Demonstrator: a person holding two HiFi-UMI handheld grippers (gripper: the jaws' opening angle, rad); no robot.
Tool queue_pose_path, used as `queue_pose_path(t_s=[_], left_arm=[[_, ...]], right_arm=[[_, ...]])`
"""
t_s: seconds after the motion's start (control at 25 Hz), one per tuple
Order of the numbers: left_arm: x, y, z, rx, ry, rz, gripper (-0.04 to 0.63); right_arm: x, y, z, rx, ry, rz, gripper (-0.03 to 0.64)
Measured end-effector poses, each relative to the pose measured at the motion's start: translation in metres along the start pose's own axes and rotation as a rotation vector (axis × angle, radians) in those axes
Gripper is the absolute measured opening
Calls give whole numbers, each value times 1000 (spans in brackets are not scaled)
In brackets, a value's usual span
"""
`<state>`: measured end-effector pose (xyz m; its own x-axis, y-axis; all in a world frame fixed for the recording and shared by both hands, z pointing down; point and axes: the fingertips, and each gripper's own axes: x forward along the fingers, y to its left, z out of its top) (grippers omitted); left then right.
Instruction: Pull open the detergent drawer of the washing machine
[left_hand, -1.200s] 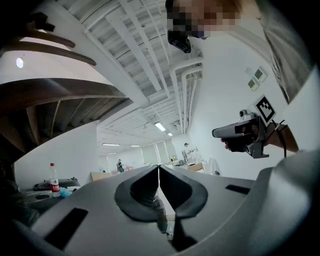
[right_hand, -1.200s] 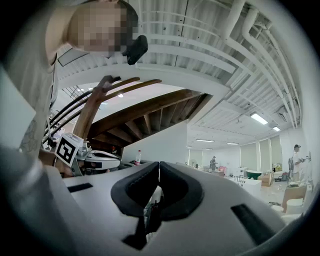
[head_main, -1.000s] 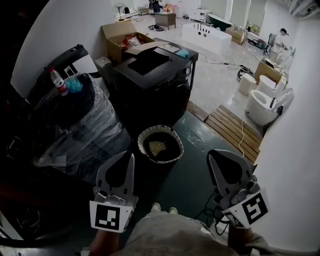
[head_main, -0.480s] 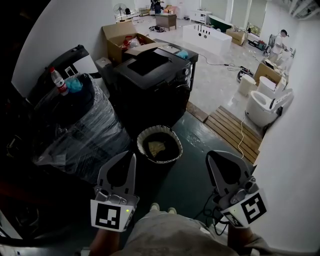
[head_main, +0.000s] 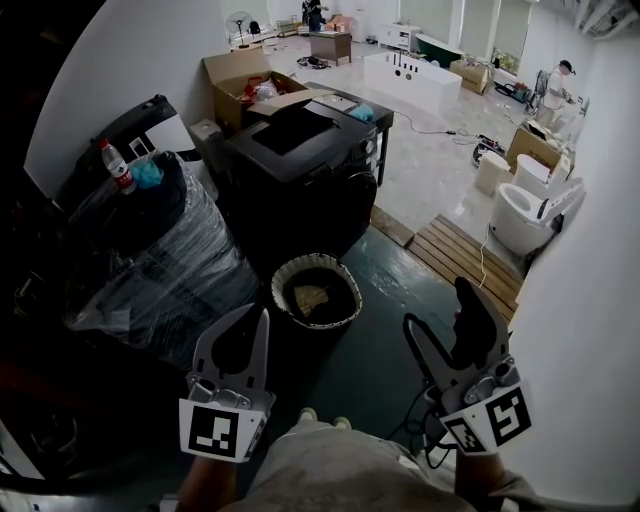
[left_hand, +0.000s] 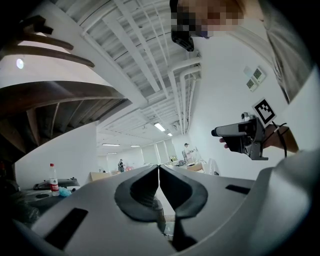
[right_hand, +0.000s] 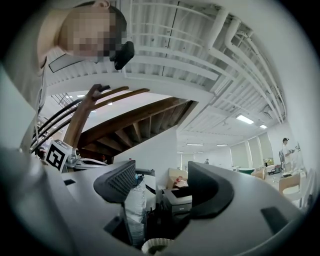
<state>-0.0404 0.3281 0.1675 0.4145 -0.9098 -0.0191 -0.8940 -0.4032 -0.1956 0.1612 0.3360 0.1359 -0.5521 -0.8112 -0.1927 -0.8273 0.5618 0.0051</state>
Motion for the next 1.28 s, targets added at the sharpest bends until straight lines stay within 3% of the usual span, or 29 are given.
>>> queue_pose_path(t_s=[0.4, 0.8, 0.96, 1.12, 1.28], left_arm=[[1, 2, -4, 13, 7, 16, 21], [38, 28, -27, 0, -7, 24, 21], [65, 51, -29, 45, -44, 23, 21], [97, 76, -41, 50, -36, 17, 21], [134, 104, -56, 42, -8, 11, 21]], right_arm=[[5, 1, -16, -1, 27, 31, 321], [40, -26, -43, -2, 51, 11, 321], [71, -41, -57, 5, 60, 7, 321], [108, -55, -75, 59, 82, 8, 321], [151, -73, -93, 216, 88, 26, 319]])
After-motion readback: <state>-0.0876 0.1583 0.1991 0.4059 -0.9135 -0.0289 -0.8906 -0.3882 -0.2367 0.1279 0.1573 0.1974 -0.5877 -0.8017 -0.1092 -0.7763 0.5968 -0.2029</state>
